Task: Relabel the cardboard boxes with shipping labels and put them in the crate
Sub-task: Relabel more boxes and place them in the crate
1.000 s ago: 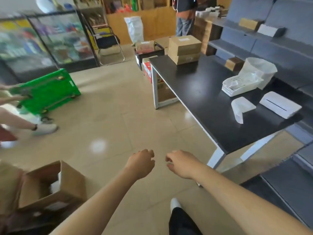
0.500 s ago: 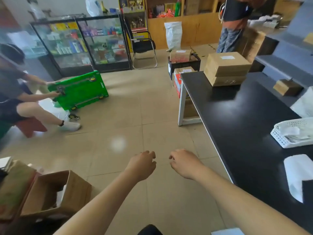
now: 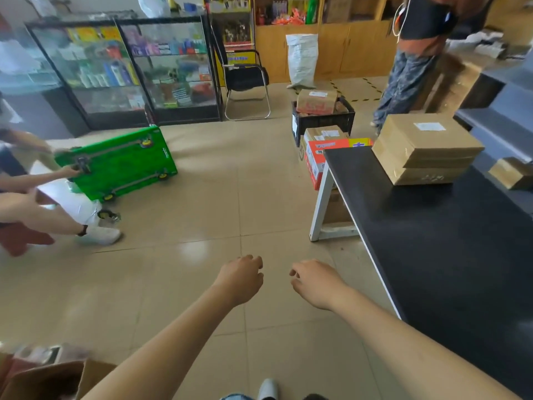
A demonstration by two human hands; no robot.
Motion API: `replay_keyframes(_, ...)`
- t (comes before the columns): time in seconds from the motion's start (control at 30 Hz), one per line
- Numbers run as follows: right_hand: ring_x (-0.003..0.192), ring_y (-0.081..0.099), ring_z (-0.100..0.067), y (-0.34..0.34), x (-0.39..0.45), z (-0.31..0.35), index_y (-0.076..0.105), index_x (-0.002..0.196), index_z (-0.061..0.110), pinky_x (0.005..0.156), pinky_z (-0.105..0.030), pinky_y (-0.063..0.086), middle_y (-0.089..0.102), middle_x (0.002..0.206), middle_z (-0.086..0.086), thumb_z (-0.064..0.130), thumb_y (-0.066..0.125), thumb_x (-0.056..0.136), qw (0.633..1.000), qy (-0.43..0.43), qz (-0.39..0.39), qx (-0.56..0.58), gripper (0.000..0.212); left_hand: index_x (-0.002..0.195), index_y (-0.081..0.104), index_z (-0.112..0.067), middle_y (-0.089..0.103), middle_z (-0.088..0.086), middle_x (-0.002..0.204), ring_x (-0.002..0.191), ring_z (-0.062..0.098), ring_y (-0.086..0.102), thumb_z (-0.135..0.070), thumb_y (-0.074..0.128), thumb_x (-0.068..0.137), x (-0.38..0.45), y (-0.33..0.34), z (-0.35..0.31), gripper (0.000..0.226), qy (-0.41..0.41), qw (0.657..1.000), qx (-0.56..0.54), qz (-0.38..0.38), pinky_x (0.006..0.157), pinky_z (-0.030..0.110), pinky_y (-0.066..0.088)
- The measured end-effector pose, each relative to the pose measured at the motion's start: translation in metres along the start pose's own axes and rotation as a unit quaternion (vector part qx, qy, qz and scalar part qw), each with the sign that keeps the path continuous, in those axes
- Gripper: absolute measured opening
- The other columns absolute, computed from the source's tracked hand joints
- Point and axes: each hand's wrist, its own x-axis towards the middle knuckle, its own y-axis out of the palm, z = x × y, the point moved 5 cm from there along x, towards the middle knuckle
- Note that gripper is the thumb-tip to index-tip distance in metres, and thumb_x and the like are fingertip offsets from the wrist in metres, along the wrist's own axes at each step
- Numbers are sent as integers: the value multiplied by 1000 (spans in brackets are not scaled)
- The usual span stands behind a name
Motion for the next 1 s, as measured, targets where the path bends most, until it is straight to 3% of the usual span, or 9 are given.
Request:
replay_keyframes(0.4, 105, 55, -25, -85, 156, -108, 59, 110, 17, 85, -34, 48, 60, 115, -4, 25, 40, 94, 995, 86, -32, 46, 26, 127, 49, -19, 57, 4, 123, 110, 27, 56, -32, 39, 97, 225, -69, -24, 34, 65, 997, 19, 32, 93, 38, 45)
replay_keyframes(0.57, 96, 57, -23, -134, 214, -154, 61, 105, 16, 80, -34, 48, 62, 109, -4, 24, 38, 95, 990, 114, -53, 71, 26, 127, 50, -21, 58, 2, 124, 112, 26, 56, -33, 41, 96, 308, -111, -41, 34, 81, 997, 9, 11, 93, 35, 43)
replay_keyframes(0.73, 98, 57, -16, -154, 265, -184, 61, 108, 19, 76, -26, 45, 61, 113, 3, 25, 43, 95, 976, 153, -52, 147, 24, 127, 50, -21, 57, 2, 125, 115, 25, 54, -32, 42, 96, 374, -133, -45, 34, 104, 994, 14, 32, 96, 34, 42)
replay_keyframes(1.0, 104, 58, -20, -199, 348, -252, 63, 108, 16, 89, -32, 48, 62, 115, -1, 23, 41, 95, 945, 266, -104, 161, 26, 128, 50, -22, 56, 1, 127, 114, 23, 55, -35, 42, 96, 520, -172, -71, 35, 212, 973, 57, 66, 96, 35, 42)
